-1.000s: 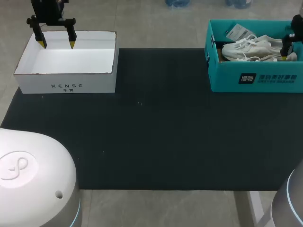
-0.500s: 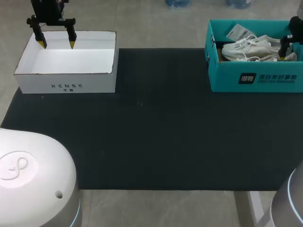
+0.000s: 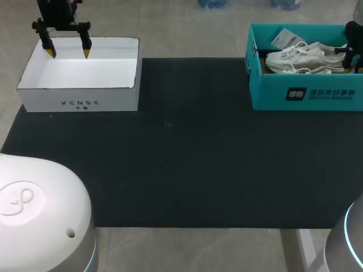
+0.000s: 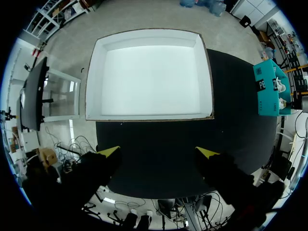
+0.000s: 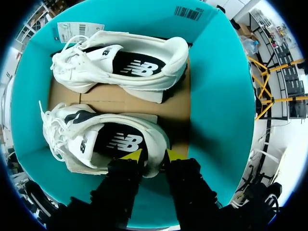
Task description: Take the shoe out of the shoebox, open the shoe tongue, remove and reinsert the insole, then place the shoe into the shoebox
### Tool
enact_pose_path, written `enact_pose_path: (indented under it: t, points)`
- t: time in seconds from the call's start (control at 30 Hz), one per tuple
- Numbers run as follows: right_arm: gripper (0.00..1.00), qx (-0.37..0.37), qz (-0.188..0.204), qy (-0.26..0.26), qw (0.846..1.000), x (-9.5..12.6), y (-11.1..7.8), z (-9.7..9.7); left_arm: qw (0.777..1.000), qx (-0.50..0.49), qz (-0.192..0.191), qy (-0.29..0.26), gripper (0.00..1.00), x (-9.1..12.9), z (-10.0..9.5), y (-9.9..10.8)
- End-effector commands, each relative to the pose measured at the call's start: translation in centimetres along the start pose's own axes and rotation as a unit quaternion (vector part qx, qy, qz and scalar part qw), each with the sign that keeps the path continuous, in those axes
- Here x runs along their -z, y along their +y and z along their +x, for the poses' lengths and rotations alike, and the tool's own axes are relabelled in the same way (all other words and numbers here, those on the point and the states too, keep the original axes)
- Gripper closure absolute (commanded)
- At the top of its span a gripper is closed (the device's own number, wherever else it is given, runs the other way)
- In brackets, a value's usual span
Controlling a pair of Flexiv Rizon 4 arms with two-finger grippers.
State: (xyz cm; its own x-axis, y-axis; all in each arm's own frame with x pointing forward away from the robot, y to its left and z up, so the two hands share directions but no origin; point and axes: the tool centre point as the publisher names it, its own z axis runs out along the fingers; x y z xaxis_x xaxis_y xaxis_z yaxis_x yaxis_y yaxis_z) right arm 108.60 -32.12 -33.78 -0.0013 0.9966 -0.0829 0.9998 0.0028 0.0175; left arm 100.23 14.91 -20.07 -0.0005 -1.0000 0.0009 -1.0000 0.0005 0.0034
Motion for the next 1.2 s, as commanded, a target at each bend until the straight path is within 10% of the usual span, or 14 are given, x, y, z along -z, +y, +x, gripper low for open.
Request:
enact_pose_path:
  t: [0.03,0.4,0.93,1.2]
  points:
    - [1.00,-0.001,-0.002,-0.002,1.000,0.5,-0.3,0.5,1.000,0.000,0.000,0.000,0.00,0.0,0.0,0.1]
    - [1.00,-0.014,-0.001,-0.013,1.000,4.5,-0.5,1.0,1.000,0.000,0.000,0.000,0.00,0.0,0.0,0.1]
    - [1.00,-0.050,-0.069,-0.043,0.995,22.6,0.3,-0.5,1.000,0.000,0.000,0.000,0.00,0.0,0.0,0.1]
    - [1.00,-0.048,-0.081,-0.042,0.995,26.3,-0.2,-0.4,1.000,0.000,0.000,0.000,0.00,0.0,0.0,0.1]
